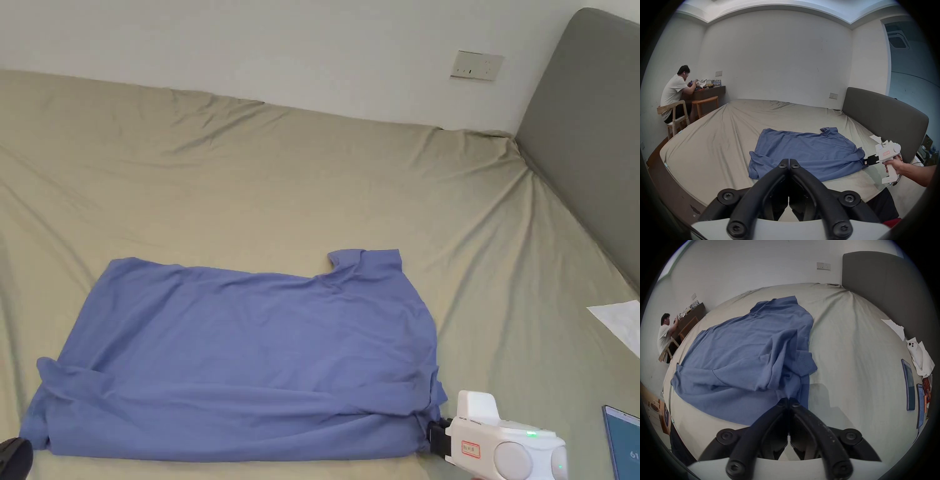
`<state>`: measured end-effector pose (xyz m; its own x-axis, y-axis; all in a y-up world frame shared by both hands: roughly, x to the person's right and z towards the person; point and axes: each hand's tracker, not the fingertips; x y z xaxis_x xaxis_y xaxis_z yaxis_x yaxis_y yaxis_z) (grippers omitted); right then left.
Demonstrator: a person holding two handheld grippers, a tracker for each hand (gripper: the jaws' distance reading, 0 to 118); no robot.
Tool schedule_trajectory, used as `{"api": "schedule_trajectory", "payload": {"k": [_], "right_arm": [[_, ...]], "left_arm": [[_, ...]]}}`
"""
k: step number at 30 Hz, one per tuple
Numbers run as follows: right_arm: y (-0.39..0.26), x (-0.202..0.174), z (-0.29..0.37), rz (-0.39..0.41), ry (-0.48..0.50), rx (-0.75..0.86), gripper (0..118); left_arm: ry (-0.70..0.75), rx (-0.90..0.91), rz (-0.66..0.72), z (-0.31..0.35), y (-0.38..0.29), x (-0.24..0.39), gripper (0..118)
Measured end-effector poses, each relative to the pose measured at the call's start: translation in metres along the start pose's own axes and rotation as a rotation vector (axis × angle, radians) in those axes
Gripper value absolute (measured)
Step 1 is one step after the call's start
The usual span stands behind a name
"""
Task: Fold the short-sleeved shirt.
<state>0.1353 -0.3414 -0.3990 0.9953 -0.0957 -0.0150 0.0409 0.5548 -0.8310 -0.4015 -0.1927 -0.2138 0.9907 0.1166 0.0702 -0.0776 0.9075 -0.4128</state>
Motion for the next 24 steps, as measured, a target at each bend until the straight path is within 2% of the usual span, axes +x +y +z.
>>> {"api": "schedule_trajectory", "payload": {"k": [6,8,9,10,11,12,15,18,20,22,23,24], "right_arm": [[0.003,-0.004,0.011,-0.023,0.01,0.012,0],[0.005,-0.006,0.013,-0.006,0.003,0.003,0],[0.004,-0.006,0.014,0.0,0.001,0.0,0],[0.004,-0.007,0.016,0.004,0.002,0.004,0],[0.003,-0.007,0.017,0.008,0.007,0.009,0],[0.003,-0.008,0.018,0.01,0.007,0.01,0],[0.003,-0.008,0.019,-0.018,0.01,0.006,0],[0.003,-0.009,0.02,-0.025,0.021,0.018,0],[0.004,-0.011,0.022,-0.01,0.013,0.021,0],[0.004,-0.01,0.02,-0.013,0.019,0.024,0],[0.004,-0.009,0.021,-0.019,0.019,0.025,0],[0.004,-0.009,0.022,-0.024,0.019,0.027,0]], "left_arm": [[-0.024,-0.045,0.074,-0.028,0.002,-0.025,0],[-0.019,-0.074,0.134,-0.047,0.007,-0.039,8],[0.012,-0.093,0.167,-0.059,0.008,-0.049,22],[0.006,-0.11,0.194,-0.073,0.008,-0.062,53],[0.016,-0.136,0.209,-0.09,0.007,-0.075,70],[0.075,-0.168,0.198,-0.106,0.007,-0.086,74],[0.157,-0.332,0.236,-0.159,0.001,-0.111,72],[0.18,-0.456,0.268,-0.197,-0.017,-0.124,72],[0.199,-0.519,0.243,-0.212,-0.028,-0.122,72],[0.234,-0.585,0.154,-0.225,-0.035,-0.113,71],[0.217,-0.58,0.135,-0.227,-0.037,-0.11,63],[0.199,-0.58,0.124,-0.227,-0.041,-0.106,44]]}}
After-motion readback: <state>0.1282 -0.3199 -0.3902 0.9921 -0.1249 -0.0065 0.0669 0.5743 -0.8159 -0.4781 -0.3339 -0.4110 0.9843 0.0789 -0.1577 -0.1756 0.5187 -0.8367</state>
